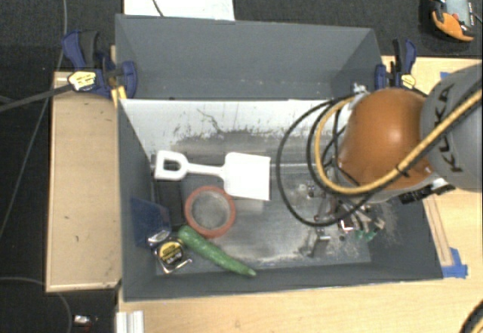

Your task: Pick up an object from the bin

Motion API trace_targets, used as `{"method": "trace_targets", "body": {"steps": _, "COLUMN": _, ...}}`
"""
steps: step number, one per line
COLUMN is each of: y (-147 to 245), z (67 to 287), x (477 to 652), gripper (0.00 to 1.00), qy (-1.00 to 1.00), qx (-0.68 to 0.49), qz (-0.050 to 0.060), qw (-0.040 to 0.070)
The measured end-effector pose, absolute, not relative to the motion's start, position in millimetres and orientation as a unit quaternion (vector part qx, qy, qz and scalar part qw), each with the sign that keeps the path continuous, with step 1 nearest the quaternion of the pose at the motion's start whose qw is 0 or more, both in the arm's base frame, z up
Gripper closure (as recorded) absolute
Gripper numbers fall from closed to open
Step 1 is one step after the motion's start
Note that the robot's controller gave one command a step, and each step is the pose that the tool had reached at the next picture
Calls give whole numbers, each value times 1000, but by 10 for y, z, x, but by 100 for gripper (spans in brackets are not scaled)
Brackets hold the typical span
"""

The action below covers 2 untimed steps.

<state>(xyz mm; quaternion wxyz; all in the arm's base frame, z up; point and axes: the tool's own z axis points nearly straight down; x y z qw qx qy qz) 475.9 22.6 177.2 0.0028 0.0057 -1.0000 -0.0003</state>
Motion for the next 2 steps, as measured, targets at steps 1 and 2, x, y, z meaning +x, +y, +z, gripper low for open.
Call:
{"method": "trace_targets", "body": {"steps": 1, "y": 225, "z": 1806, "x": 4778, "gripper": 0, "qy": -1000, "qx": 5, "qz": 0, "qw": -1}}
{"method": "trace_targets", "body": {"steps": 2, "y": 1043, "z": 758, "x": 5079, "gripper": 0, "qy": -994, "qx": 113, "qz": 0, "qw": -2}}
